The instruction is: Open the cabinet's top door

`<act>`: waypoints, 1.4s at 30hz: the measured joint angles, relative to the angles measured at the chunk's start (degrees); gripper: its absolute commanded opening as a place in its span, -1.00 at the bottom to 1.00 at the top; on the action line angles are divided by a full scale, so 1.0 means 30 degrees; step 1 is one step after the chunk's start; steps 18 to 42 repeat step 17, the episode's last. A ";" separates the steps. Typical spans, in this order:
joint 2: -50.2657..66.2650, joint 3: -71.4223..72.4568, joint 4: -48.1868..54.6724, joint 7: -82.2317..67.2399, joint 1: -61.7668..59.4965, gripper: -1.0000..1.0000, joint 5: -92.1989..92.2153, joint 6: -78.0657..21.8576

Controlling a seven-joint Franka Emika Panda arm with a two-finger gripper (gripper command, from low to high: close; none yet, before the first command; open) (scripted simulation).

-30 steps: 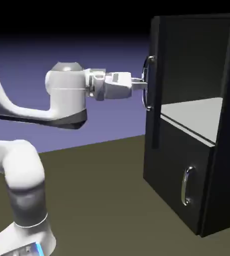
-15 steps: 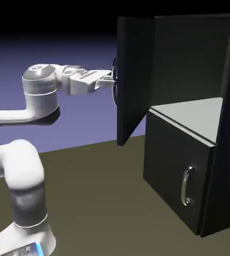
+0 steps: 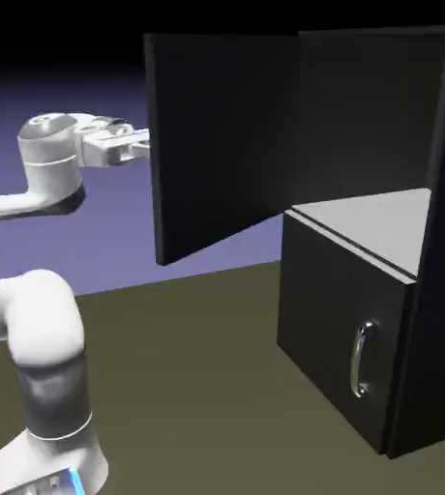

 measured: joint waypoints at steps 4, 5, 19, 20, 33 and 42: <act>0.0801 0.2358 0.2769 -0.0056 -0.2237 -1.00 0.1549 -0.2833; 0.0951 0.2872 0.3461 -0.0092 -0.2831 -1.00 0.1860 -0.3480; 0.1459 0.7343 1.1400 -0.1141 -0.9961 1.00 0.4155 -0.9936; 0.1459 0.7343 1.1400 -0.1141 -0.9961 1.00 0.4155 -0.9936; 0.1459 0.7343 1.1400 -0.1141 -0.9961 1.00 0.4155 -0.9936; 0.1459 0.7343 1.1400 -0.1141 -0.9961 1.00 0.4155 -0.9936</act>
